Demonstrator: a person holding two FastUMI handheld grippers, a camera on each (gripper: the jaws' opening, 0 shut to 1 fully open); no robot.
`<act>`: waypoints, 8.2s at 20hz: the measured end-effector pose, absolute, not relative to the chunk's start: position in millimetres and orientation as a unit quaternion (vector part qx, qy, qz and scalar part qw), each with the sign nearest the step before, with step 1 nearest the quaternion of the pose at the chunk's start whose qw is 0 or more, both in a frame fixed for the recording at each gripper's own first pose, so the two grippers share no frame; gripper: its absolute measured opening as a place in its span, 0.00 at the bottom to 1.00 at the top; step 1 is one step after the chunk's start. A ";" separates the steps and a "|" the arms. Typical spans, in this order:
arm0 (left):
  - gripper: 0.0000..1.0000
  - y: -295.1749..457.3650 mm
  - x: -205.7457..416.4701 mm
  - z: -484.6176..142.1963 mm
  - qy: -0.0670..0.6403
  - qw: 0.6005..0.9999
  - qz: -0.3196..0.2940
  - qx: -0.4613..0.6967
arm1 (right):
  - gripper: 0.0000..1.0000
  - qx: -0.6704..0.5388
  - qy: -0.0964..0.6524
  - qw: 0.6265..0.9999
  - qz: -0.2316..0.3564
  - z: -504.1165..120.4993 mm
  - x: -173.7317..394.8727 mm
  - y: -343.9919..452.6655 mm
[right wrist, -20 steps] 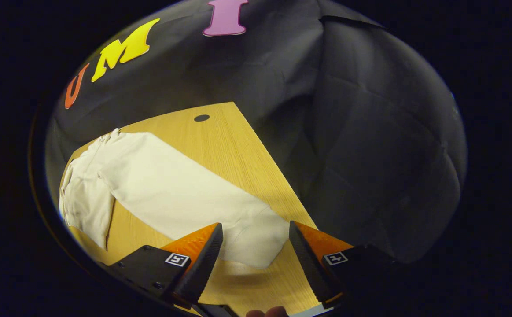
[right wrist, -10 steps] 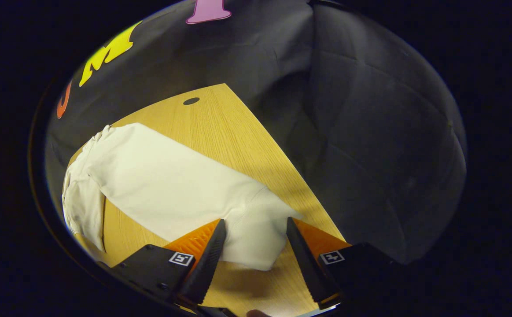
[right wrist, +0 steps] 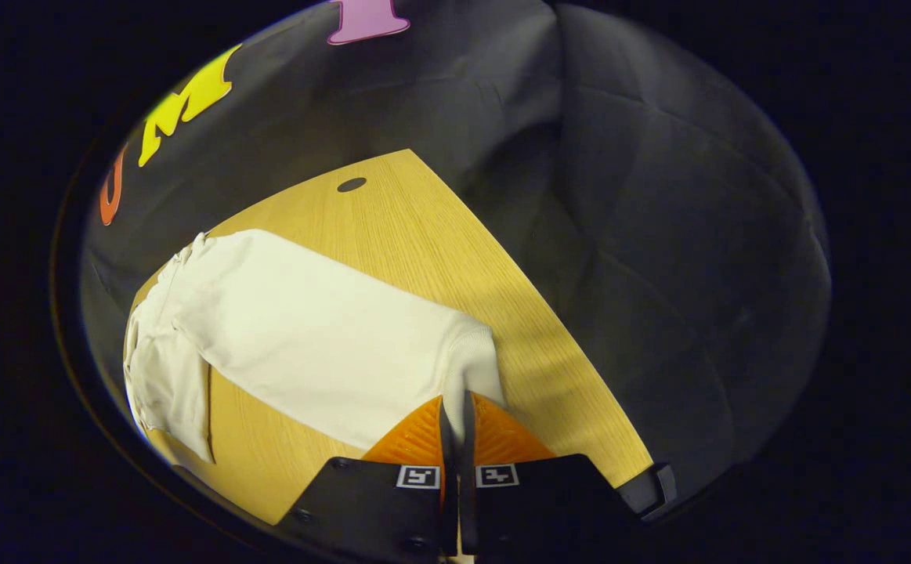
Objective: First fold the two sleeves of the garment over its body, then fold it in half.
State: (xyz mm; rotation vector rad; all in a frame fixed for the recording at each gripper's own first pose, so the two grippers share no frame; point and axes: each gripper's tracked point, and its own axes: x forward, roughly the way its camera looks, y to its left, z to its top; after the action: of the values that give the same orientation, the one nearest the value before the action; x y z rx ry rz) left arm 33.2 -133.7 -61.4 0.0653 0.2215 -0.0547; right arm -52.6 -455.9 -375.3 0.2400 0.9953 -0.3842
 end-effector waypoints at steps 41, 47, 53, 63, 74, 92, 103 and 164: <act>1.00 193.4 -89.4 -106.1 0.126 0.967 0.220 -0.020 | 0.03 -0.121 0.365 0.885 0.262 -349.4 247.6 251.2; 1.00 184.2 -75.9 -107.2 0.122 0.974 0.191 -0.013 | 0.50 -0.054 0.360 0.887 0.284 -336.9 238.4 277.8; 1.00 181.1 -74.9 -119.4 0.126 0.978 0.165 -0.007 | 0.77 -0.031 0.332 0.897 0.289 -286.5 215.6 268.5; 1.00 232.2 -110.8 -207.9 0.211 0.965 0.147 0.046 | 0.88 -0.006 0.280 0.907 0.315 -168.4 111.3 182.0; 1.00 296.2 -120.0 -330.2 0.333 0.937 0.107 0.023 | 0.89 -0.015 0.280 0.930 0.238 -141.7 80.4 93.4; 0.04 278.3 -112.8 -323.3 0.368 0.926 0.081 -0.030 | 0.89 0.016 0.279 0.929 0.241 -128.3 39.4 75.7; 0.03 231.2 -11.7 -187.1 0.279 0.958 0.059 -0.015 | 0.89 0.048 0.254 0.939 0.226 -116.2 36.4 18.8; 0.94 -154.7 112.2 -125.1 0.169 0.968 -0.184 0.032 | 0.91 0.093 0.247 0.964 0.019 -116.3 -20.2 -178.1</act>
State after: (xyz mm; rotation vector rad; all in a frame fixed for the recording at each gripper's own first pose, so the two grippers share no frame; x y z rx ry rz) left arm 112.2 -154.7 -125.1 0.0653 0.3420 -0.3716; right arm -20.2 -178.1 -116.3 0.1884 0.4996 0.0389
